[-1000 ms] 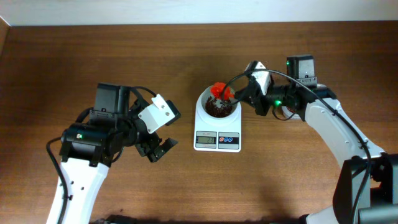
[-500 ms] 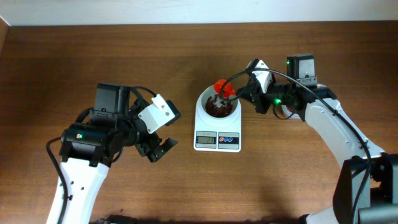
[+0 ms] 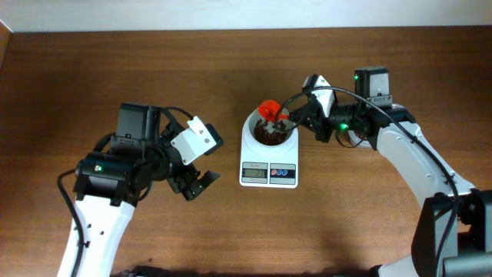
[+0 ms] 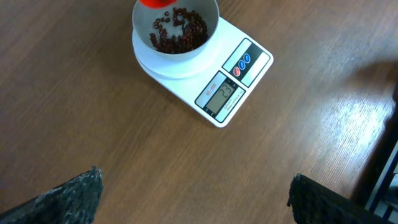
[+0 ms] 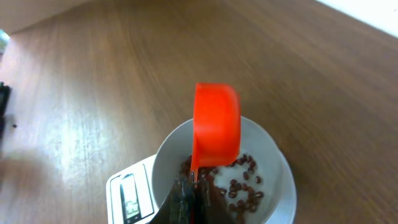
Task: Scoop and weigh 50g on scale
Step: 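Tilt the scoop with the right gripper to pour beans into the bowl, then move the empty scoop with the right gripper back to the bean tub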
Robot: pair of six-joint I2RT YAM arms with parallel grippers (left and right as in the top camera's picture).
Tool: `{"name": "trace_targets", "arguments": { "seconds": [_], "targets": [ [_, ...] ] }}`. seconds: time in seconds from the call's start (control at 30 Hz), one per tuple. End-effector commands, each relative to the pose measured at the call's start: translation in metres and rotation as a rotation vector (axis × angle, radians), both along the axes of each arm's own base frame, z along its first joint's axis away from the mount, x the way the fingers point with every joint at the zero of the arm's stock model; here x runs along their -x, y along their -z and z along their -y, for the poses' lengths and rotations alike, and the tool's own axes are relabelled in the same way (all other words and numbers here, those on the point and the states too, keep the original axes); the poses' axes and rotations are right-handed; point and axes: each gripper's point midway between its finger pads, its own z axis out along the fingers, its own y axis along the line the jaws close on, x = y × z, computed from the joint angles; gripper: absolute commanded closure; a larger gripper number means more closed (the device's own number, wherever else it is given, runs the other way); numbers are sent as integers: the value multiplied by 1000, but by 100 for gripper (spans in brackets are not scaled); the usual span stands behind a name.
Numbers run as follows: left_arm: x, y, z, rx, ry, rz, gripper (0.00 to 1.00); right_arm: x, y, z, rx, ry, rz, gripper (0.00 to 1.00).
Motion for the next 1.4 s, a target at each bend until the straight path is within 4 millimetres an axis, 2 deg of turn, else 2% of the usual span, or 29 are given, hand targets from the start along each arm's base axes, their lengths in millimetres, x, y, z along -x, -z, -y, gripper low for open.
{"name": "trace_targets", "arguments": {
  "seconds": [0.0, 0.1, 0.13, 0.2, 0.27, 0.3, 0.37, 0.4, 0.43, 0.5, 0.53, 0.63, 0.7, 0.77, 0.83, 0.87, 0.93, 1.03, 1.1, 1.13, 1.23, 1.3, 1.37],
  "targets": [
    [-3, -7, 2, 21, -4, 10, 1, -18, 11, 10, 106, 70, 64, 96],
    [-3, -7, 2, 21, -4, 10, 1, 2, 2, -2, 10, -28, 24, 96],
    [-3, -7, 2, 21, -4, 10, 1, -7, 9, 4, 75, -7, 81, 96],
    [-3, -7, 2, 21, -4, 10, 1, -19, 10, 9, 119, 33, 128, 96],
    [-3, -7, 2, 21, -4, 10, 1, 2, 2, -3, 20, -51, 68, 96],
    [-3, -7, 2, 21, -4, 10, 1, 3, 5, -2, 29, -56, 68, 96],
    [-3, -7, 2, 21, -4, 10, 1, -8, 12, 6, 110, -26, 134, 96],
    [-3, -7, 2, 21, -4, 10, 1, 1, 5, -1, 50, -70, 121, 96],
    [-3, -7, 2, 21, -4, 10, 1, 3, 6, -1, 47, -73, 106, 96],
    [-3, -7, 2, 21, -4, 10, 1, -9, 16, 9, 131, -13, 126, 96],
    [-3, -7, 2, 21, -4, 10, 1, -10, 14, 8, 126, -13, 138, 96],
    [-3, -7, 2, 21, -4, 10, 1, 5, -19, -7, -58, -120, 137, 96],
    [-3, -7, 2, 21, -4, 10, 1, 2, -42, 4, -136, -71, 72, 96],
    [-3, -7, 2, 21, -4, 10, 1, -5, -56, 24, -167, 24, 11, 96],
    [-3, -7, 2, 21, -4, 10, 1, -13, -70, 58, -199, 146, -30, 96],
    [-3, -7, 2, 21, -4, 10, 1, -17, -77, 83, -216, 224, -49, 96],
    [-3, -7, 2, 21, -4, 10, 1, -17, -80, 113, -228, 312, -77, 96],
    [-3, -7, 2, 21, -4, 10, 1, -8, -63, 178, -241, 516, -217, 96],
    [-3, -7, 2, 21, -4, 10, 1, -2, -49, 204, -212, 625, -284, 96],
    [-3, -7, 2, 21, -4, 10, 1, 5, -31, 226, -155, 731, -352, 96],
    [-3, -7, 2, 21, -4, 10, 1, 24, 3, 265, 3, 918, -476, 96],
    [-3, -7, 2, 21, -4, 10, 1, 30, 16, 276, 94, 976, -507, 96],
    [-3, -7, 2, 21, -4, 10, 1, 31, 20, 280, 134, 995, -509, 96]
  ]
}}
